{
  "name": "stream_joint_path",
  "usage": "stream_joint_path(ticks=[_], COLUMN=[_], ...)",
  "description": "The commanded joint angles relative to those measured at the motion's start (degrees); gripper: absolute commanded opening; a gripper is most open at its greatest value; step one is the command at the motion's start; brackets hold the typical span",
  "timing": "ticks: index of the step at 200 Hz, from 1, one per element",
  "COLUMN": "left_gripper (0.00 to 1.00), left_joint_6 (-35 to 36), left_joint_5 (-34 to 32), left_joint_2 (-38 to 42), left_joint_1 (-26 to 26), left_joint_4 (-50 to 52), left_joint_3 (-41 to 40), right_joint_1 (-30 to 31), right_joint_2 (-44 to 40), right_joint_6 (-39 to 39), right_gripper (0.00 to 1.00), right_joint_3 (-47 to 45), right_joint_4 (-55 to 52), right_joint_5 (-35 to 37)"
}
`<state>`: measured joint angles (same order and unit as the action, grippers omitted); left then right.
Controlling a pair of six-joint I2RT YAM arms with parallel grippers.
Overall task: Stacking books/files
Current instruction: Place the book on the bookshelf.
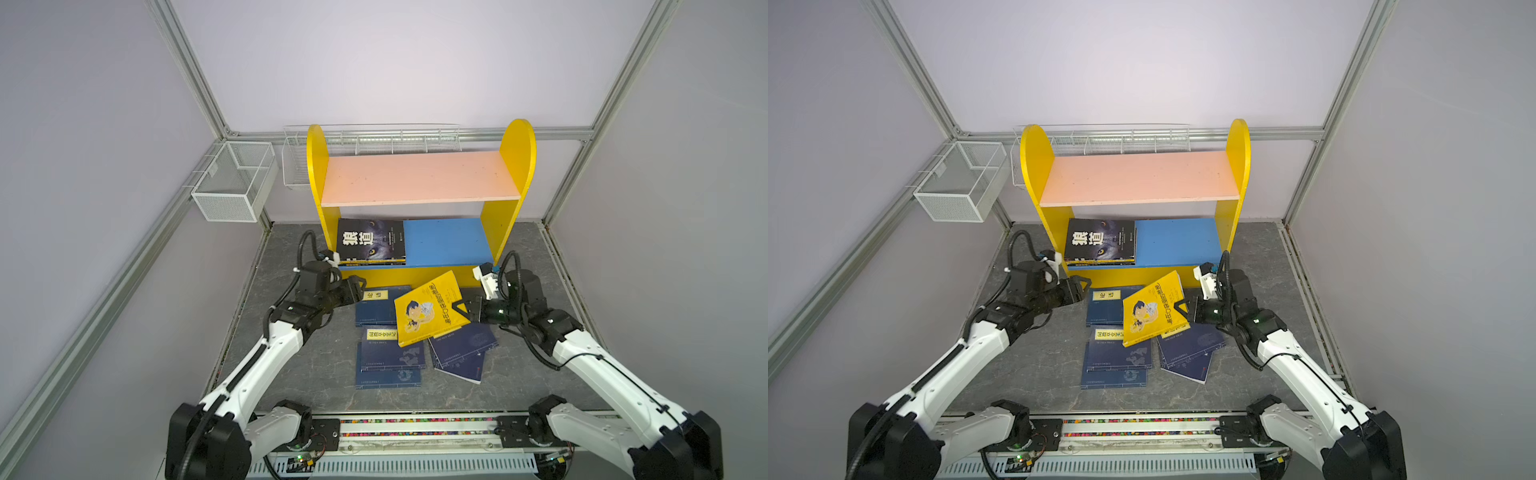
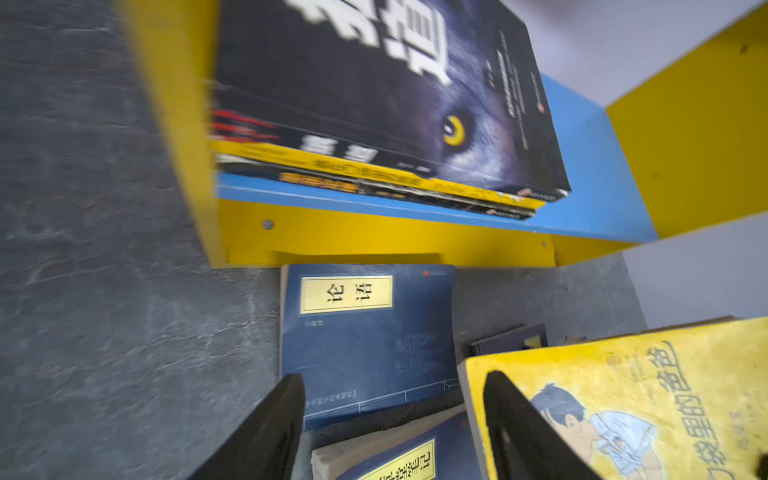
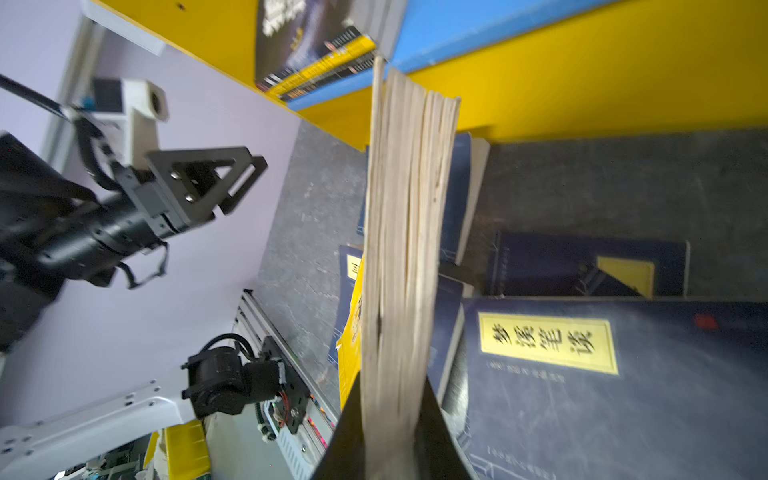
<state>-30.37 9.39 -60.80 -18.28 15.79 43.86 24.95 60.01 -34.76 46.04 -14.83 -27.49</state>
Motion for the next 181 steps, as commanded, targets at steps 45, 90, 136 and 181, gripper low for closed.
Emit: stream_joint_path(ticks=[45, 90, 136, 181], left_gripper=[0.7, 0.7, 0.7, 0.7], left_joint_6=[-20.16, -20.23, -19.66, -18.6], left_joint_5=[-24.68, -23.42, -21.34, -21.65], left_joint_2=[15.08, 12.76, 11.36, 11.95], left_joint_1=[2.64, 2.67, 2.72, 2.67], left_joint_4=[8.15, 9.61, 9.09, 9.95], left_joint_3=[-10.63, -10.33, -10.9, -10.91], right_joint_1=[2.88, 6.9, 8.3, 8.36], right_joint_2=[9.79, 21.28, 32.15, 39.62], right_joint_6=[-6.14, -7.83, -11.26, -11.16], right_gripper=[0.06, 0.06, 0.06, 0.06], right_joint_3=[12.45, 21.74, 28.44, 36.17], right_joint_4=[23.15, 28.38, 35.03, 32.96], right_joint_5=[3.94, 6.38, 10.41, 10.62])
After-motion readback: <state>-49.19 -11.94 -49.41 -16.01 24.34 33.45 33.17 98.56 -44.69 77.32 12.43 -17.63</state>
